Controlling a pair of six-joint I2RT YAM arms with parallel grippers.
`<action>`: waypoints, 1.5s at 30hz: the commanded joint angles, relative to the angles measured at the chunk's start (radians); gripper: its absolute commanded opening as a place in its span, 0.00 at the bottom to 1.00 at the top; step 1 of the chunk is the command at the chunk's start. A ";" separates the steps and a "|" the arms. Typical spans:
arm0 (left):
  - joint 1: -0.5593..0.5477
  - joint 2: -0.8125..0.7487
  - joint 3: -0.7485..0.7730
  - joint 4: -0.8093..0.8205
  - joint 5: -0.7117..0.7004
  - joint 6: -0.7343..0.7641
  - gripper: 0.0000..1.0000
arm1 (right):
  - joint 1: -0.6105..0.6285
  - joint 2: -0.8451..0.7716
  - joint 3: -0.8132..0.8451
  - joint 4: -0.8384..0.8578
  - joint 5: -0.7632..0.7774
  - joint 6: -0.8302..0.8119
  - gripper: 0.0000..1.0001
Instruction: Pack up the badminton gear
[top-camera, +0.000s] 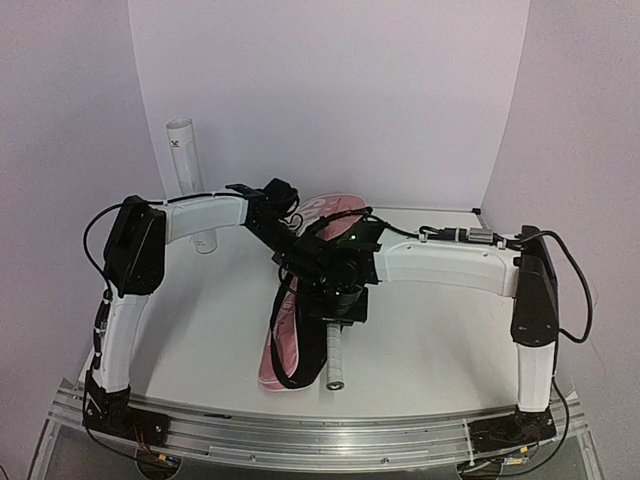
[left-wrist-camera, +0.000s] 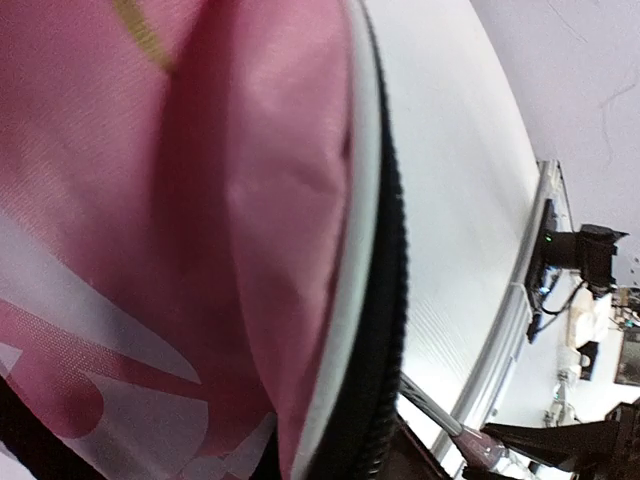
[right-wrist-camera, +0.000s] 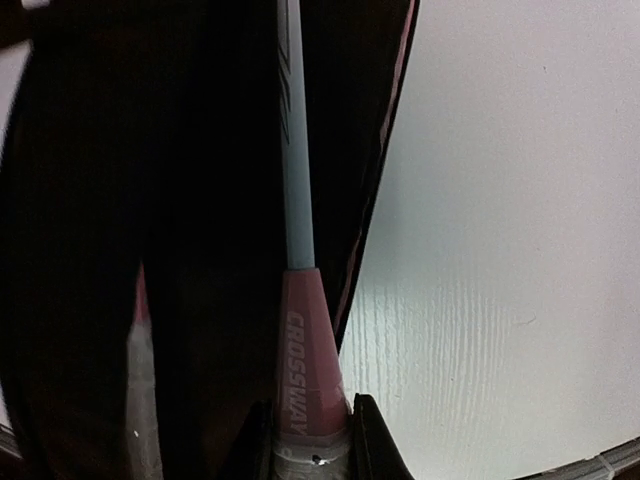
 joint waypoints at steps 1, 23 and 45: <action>-0.025 -0.072 -0.087 0.045 0.273 0.008 0.00 | -0.031 -0.021 0.015 0.215 0.126 0.070 0.00; -0.017 -0.074 -0.219 0.129 0.334 -0.106 0.00 | -0.068 0.158 -0.055 0.426 0.045 0.102 0.46; 0.032 -0.098 -0.197 0.119 0.296 -0.136 0.00 | -0.387 -0.110 -0.404 0.532 -0.289 -0.162 0.97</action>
